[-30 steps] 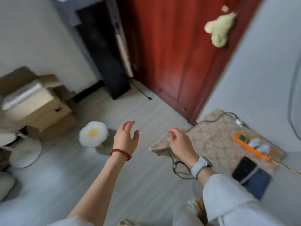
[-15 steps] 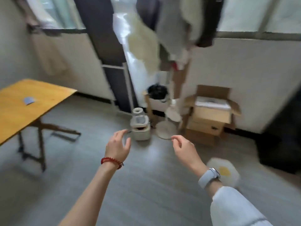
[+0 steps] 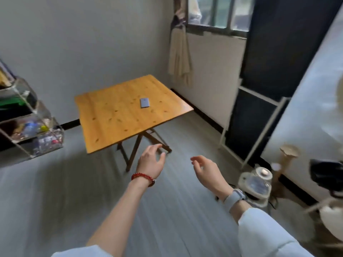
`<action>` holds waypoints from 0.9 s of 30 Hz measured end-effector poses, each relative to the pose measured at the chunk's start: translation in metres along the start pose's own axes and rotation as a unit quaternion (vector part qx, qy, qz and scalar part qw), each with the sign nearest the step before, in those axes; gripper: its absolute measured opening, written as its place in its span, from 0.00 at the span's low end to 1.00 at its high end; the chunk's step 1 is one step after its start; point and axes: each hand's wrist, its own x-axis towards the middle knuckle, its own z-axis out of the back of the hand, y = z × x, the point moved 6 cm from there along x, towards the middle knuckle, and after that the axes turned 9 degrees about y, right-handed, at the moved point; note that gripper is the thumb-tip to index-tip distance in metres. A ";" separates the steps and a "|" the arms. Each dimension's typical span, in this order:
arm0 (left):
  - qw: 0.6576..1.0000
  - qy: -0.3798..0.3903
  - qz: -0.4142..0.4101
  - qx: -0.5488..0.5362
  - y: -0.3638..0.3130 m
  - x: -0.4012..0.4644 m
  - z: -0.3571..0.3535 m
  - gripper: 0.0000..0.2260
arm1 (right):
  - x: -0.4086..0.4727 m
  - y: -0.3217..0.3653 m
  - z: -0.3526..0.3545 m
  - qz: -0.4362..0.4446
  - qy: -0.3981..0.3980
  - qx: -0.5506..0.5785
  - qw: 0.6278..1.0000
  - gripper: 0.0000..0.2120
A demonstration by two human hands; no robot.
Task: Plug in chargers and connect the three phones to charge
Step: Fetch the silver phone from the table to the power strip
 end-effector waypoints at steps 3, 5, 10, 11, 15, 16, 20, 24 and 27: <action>0.998 -0.033 0.051 -0.015 0.033 0.051 0.032 0.15 | 0.080 0.038 -0.025 0.028 0.058 -0.015 0.998 0.13; 0.994 -0.051 0.093 -0.023 0.065 0.081 0.054 0.15 | 0.130 0.060 -0.047 0.043 0.090 -0.017 0.995 0.13; 0.985 -0.074 0.154 -0.032 0.151 0.161 0.103 0.15 | 0.245 0.099 -0.105 0.064 0.146 -0.036 0.987 0.14; 0.983 -0.074 0.161 -0.036 0.169 0.182 0.111 0.15 | 0.269 0.105 -0.115 0.063 0.153 -0.041 0.985 0.14; 0.983 -0.046 0.173 -0.036 0.226 0.275 0.136 0.16 | 0.367 0.125 -0.145 0.038 0.159 -0.060 0.985 0.14; 0.984 -0.032 0.173 -0.036 0.238 0.299 0.141 0.16 | 0.393 0.130 -0.151 0.026 0.162 -0.060 0.985 0.15; 0.982 0.009 0.185 -0.026 0.280 0.380 0.152 0.17 | 0.476 0.140 -0.169 -0.022 0.169 -0.063 0.983 0.16; 0.974 0.070 0.214 -0.021 0.316 0.450 0.139 0.20 | 0.545 0.129 -0.180 -0.062 0.157 -0.078 0.982 0.17; 0.964 0.120 0.236 -0.021 0.338 0.493 0.121 0.22 | 0.595 0.108 -0.188 -0.094 0.148 -0.097 0.980 0.17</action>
